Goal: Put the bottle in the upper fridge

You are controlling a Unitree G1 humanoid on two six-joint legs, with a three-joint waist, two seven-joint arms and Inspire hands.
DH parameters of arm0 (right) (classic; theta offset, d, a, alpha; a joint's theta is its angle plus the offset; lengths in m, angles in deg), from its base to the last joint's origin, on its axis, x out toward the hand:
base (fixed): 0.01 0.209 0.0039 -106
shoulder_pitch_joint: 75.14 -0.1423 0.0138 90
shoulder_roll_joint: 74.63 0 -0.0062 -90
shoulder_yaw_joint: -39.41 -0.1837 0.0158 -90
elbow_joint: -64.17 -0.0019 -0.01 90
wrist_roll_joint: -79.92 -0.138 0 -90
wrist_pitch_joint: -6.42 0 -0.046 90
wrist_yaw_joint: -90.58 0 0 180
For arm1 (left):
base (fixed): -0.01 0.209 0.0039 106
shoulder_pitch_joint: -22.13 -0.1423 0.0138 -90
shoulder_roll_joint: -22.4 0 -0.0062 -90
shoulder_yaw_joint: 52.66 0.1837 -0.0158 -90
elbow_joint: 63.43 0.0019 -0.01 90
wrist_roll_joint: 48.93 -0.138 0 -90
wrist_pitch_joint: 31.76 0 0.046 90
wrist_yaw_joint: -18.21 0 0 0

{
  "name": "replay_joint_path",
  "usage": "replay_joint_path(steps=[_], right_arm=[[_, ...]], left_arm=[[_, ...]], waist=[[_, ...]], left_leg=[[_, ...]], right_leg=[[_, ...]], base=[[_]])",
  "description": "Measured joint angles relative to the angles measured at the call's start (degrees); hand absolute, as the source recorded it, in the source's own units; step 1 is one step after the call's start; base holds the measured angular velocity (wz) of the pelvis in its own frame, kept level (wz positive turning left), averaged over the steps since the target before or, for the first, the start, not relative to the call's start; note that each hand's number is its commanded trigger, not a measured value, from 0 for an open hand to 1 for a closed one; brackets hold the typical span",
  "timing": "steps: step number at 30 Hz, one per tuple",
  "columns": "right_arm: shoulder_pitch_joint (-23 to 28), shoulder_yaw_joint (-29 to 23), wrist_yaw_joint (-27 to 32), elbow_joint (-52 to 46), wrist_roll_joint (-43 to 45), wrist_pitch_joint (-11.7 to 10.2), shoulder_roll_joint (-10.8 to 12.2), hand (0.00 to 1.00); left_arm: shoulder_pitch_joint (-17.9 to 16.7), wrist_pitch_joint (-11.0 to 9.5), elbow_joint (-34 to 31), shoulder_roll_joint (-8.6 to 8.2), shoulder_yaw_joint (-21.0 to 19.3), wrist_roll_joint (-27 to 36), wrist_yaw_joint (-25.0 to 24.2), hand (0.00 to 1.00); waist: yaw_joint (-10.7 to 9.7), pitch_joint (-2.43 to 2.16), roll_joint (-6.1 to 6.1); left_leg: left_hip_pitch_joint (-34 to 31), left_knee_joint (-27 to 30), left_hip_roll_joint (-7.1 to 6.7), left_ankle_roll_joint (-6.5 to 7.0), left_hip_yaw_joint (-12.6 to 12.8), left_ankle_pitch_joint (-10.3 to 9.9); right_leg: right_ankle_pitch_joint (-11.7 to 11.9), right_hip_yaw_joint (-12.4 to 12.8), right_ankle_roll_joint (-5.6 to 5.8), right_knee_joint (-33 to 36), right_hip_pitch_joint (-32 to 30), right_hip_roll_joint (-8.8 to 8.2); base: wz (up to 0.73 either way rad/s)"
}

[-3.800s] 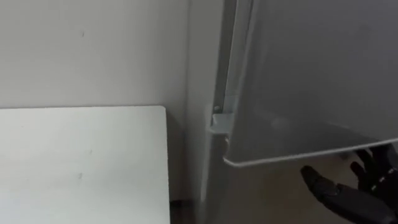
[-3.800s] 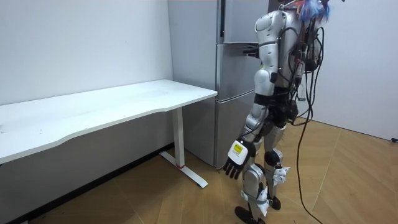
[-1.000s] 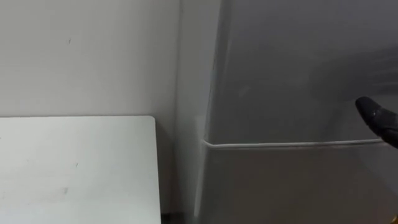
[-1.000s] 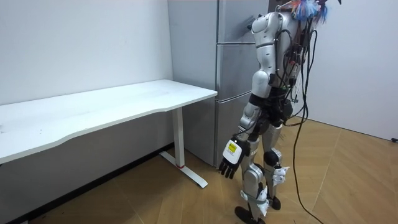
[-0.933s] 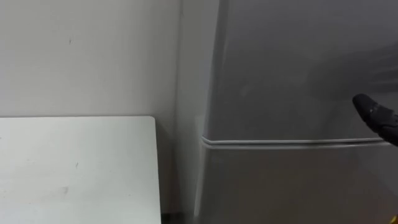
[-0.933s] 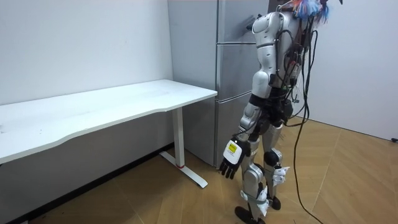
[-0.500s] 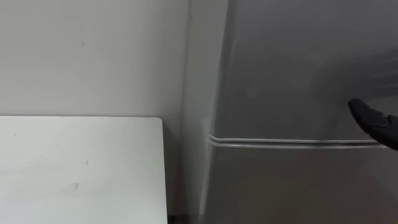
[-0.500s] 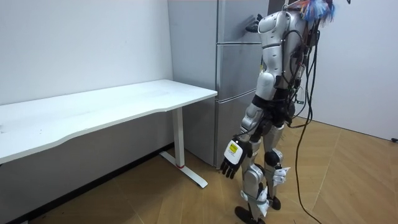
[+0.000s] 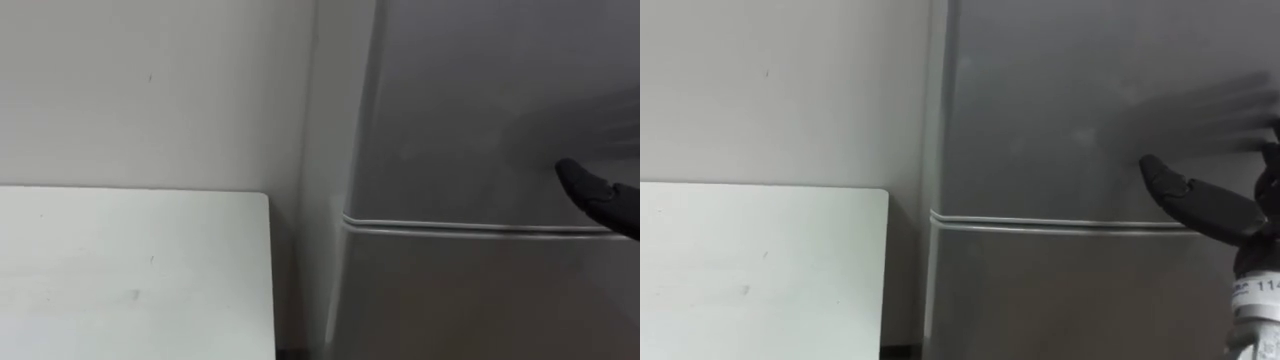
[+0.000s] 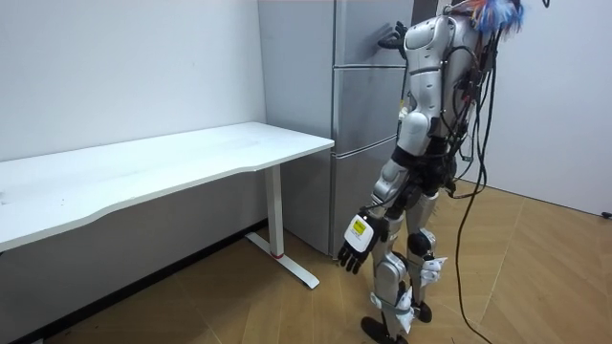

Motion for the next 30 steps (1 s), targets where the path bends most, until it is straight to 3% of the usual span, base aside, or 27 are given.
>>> replay_joint_path(steps=[5, 11, 14, 16, 23, 24, 30], right_arm=[[0.02, -0.68, 0.69, -0.51, -4.32, -0.92, -0.22, 0.00], [1.17, -3.31, 2.51, -0.59, -8.69, -0.88, -2.03, 0.00], [5.19, -6.32, 4.74, -0.57, -9.07, -0.90, -2.28, 0.00], [7.45, -8.06, 8.15, -0.55, -11.06, -0.93, -2.27, 0.00], [14.64, -11.91, 16.47, 0.66, -13.00, -1.25, -1.98, 0.00], [15.90, -12.08, 17.62, 2.89, -12.92, -1.73, -1.76, 0.00], [21.54, -11.52, 21.36, 16.59, -14.51, -2.12, 0.22, 0.00]], left_arm=[[-0.90, -0.96, 0.72, -0.28, -0.37, 0.19, 0.26, 0.00], [-2.25, -1.20, 0.49, -0.37, -0.65, 0.77, 1.34, 0.00], [-2.57, -1.68, 0.49, -0.52, -2.58, 0.83, 2.50, 0.00], [-2.64, -2.00, 0.50, -0.54, -2.66, 0.89, 2.93, 0.00], [-2.36, -2.87, -0.14, -0.59, -3.09, 2.36, 5.32, 0.00], [-2.35, -3.18, -0.15, -0.61, -3.11, 3.23, 5.80, 0.00], [-2.23, -3.38, -0.06, -0.68, -2.89, 5.66, 6.58, 0.00]], waist=[[-1.15, -0.01, 0.54], [-2.49, -0.34, 0.63], [-2.89, -0.63, 0.28], [-3.09, -0.36, 0.69], [-4.02, -0.26, 1.46], [-4.17, -0.02, 1.12], [-4.09, -0.12, 1.97]], left_leg=[[0.08, -0.06, -0.11, 0.06, 0.06, 0.05], [0.01, -0.38, -0.27, 0.16, -0.21, -0.03], [0.41, -0.51, -0.48, 0.16, -1.04, -0.03], [0.32, -0.64, -0.56, 0.22, -1.04, -0.07], [0.66, -1.17, -0.68, 0.27, -1.06, -0.13], [0.67, -1.19, -0.69, 0.28, -1.06, -0.24], [0.42, -1.17, -0.86, 0.51, -0.99, -0.58]], right_leg=[[0.25, 0.00, 0.02, -0.10, 0.35, -0.01], [0.06, -0.16, 0.21, -0.65, 0.63, -0.06], [-0.08, -0.35, 0.36, -1.22, 1.36, -0.09], [-0.10, -0.80, 0.39, -1.24, 1.23, -0.19], [-0.60, -0.93, 0.53, -1.26, 1.44, -0.29], [-0.80, -0.94, 0.61, -1.28, 1.46, -0.31], [-1.07, -0.93, 0.81, -1.22, 1.39, -0.50]], base=[[0.03], [0.07], [0.13], [0.00], [0.00], [0.00], [0.00]])
